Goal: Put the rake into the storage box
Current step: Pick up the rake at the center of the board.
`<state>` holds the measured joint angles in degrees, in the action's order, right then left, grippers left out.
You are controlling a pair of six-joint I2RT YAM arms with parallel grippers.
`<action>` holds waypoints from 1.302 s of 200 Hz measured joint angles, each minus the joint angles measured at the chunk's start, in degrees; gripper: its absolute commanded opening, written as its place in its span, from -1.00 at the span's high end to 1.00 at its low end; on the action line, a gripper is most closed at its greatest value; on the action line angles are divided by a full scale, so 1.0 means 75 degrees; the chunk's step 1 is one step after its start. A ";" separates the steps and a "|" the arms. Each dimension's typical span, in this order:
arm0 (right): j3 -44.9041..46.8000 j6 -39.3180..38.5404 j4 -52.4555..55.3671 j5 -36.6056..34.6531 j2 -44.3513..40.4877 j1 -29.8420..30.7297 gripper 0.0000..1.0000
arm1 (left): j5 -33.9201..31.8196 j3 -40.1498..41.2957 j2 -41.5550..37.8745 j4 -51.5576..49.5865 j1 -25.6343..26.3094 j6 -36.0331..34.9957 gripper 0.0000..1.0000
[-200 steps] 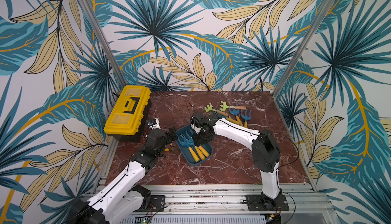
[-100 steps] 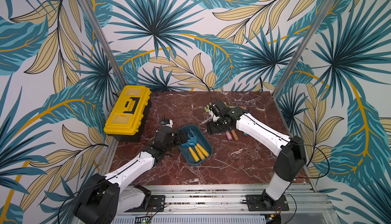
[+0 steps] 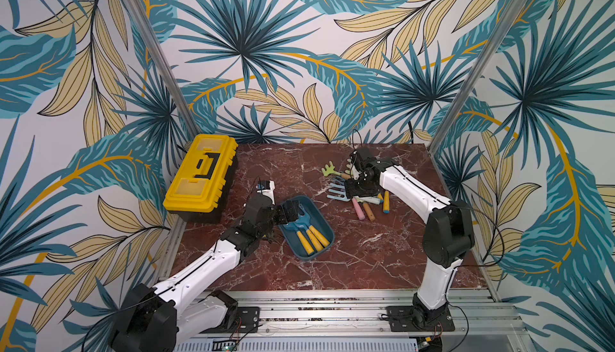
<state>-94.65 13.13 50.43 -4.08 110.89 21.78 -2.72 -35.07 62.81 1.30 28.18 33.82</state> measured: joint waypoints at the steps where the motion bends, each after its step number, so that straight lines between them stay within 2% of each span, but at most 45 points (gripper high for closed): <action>1: -0.0026 -0.0009 0.0000 0.0000 0.0041 -0.0015 -0.41 | -0.0009 0.0006 -0.0009 0.0000 0.0000 0.0000 -1.00; 87: -0.1804 -0.0653 0.0595 -0.0210 0.2075 -0.0376 -0.41 | -0.0411 0.0128 -0.0385 -0.0003 -0.0017 -0.0146 -1.00; 124: -0.1906 -0.0883 0.0845 -0.0478 0.2337 -0.0434 -0.29 | -0.0478 0.0128 -0.0463 -0.0029 -0.0020 -0.0172 -1.00; 166: -0.1052 -0.0956 0.0816 -0.0256 0.1894 -0.0312 -0.15 | -0.0554 0.0128 -0.0481 -0.0026 -0.0020 -0.0192 -1.00; 195: -0.0128 -0.0848 0.0901 -0.0099 0.1285 -0.0061 0.08 | -0.0548 0.0128 -0.0423 -0.0026 -0.0020 -0.0187 -1.00; 233: 0.0519 -0.0667 0.0889 -0.0052 0.0813 0.0245 0.27 | -0.0545 0.0128 -0.0402 -0.0029 -0.0020 -0.0184 -1.00; 260: 0.0688 -0.0533 0.0883 -0.0050 0.0679 0.0472 0.28 | -0.0522 0.0128 -0.0440 -0.0035 -0.0020 -0.0172 -1.00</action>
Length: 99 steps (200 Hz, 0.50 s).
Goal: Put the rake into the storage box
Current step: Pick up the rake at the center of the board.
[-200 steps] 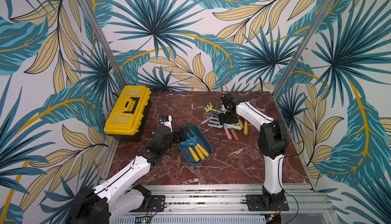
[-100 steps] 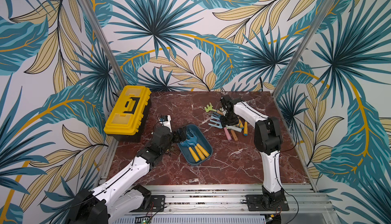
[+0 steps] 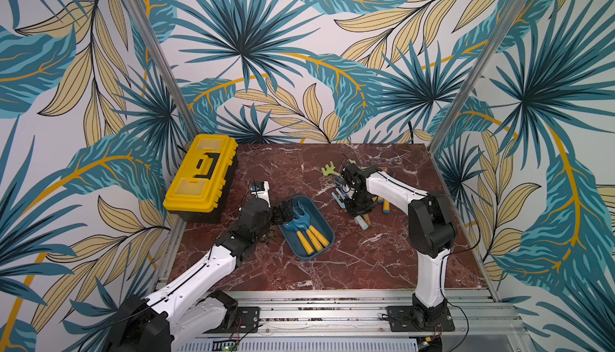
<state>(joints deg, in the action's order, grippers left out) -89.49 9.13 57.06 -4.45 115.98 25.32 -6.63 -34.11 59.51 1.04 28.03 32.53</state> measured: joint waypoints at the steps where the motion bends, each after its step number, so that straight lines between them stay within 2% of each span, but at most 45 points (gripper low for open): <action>1: 0.0000 0.0009 0.0000 0.0000 -0.0006 0.0012 0.28 | 0.0000 0.0000 -0.0003 0.0000 0.0000 0.0000 -1.00; 77: 0.0119 0.0219 -0.0236 0.0003 0.0035 0.0251 0.28 | -0.0035 0.0050 -0.0251 -0.0006 0.0000 0.0003 -1.00; 99: 0.0192 0.0297 -0.0364 0.0096 0.0052 0.0361 0.20 | -0.0064 0.0050 -0.0271 -0.0003 0.0000 0.0006 -1.00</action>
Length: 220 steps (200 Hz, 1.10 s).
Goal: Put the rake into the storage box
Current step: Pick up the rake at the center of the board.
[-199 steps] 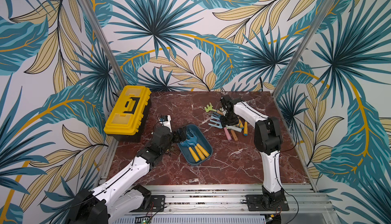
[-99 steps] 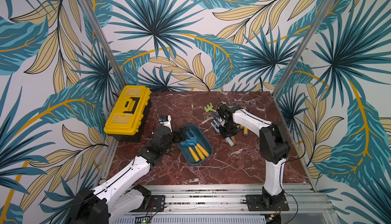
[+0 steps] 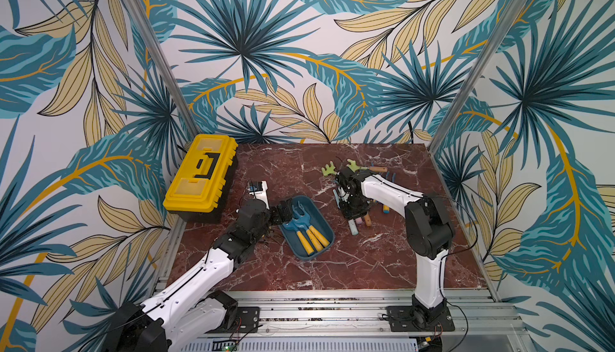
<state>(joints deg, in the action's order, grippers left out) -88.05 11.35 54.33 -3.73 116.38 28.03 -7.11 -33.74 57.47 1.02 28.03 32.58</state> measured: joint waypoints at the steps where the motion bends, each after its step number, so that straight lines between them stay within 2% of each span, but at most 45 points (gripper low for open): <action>1: 0.0003 -0.0003 -0.0003 0.0006 0.0000 0.0006 0.19 | 0.0000 0.0000 0.0000 0.0000 0.0000 0.0000 -1.00; 62: 0.0245 0.0326 -0.0408 0.0032 0.0326 0.0315 0.18 | -0.0026 0.0067 0.0000 0.0000 0.0000 0.0006 -1.00; 140: 0.0493 0.0711 -0.0729 -0.0131 0.0137 0.0504 0.76 | -0.0318 0.0256 -0.0099 0.0015 0.0000 0.0003 -1.00; 175: 0.0504 0.0729 -0.0930 0.0111 -0.0099 0.0516 0.78 | -0.0615 0.0443 -0.0460 0.0009 0.0000 0.0000 -1.00; 220: 0.0312 0.0790 -0.0979 0.0539 -0.1110 0.0682 0.78 | -0.0982 0.0513 -0.0889 0.0009 -0.0029 -0.0006 -1.00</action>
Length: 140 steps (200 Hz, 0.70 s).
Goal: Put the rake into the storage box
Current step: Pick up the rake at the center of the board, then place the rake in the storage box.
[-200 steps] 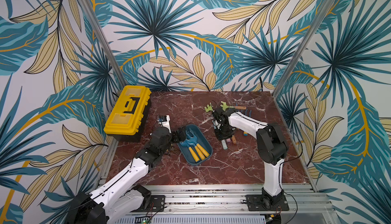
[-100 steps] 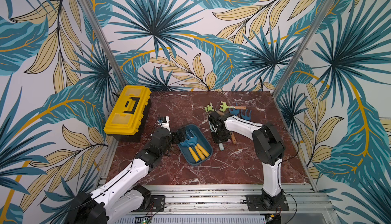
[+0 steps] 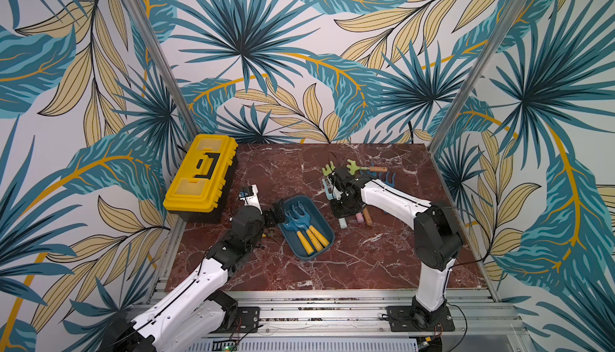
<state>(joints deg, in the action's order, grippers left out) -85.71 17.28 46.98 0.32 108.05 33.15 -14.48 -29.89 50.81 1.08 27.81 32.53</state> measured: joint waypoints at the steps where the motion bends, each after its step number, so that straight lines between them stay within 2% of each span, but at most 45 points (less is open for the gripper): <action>1: -0.0012 0.0003 -0.0003 0.0015 -0.0029 0.0006 0.78 | -0.0006 0.0000 -0.0006 -0.0003 -0.0003 0.0000 -1.00; 49: -0.0300 0.0044 -0.0003 0.0647 -0.0344 0.0545 0.78 | -0.0009 0.0000 -0.0035 -0.0029 -0.0315 0.0137 -1.00; 80: -0.0804 0.0105 -0.0009 0.0994 0.0044 0.1139 0.78 | 0.0268 0.0015 0.0128 -0.0061 -0.0825 0.0431 -1.00; 140: -0.1145 0.0414 0.0012 0.1180 0.0659 0.2011 0.77 | 0.0557 0.0125 0.0154 -0.0128 -0.1309 0.0851 -1.00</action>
<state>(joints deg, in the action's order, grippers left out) -94.30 20.38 47.07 9.17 112.99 48.23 -10.31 -28.95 51.96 0.12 18.00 38.92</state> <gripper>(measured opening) 0.276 0.998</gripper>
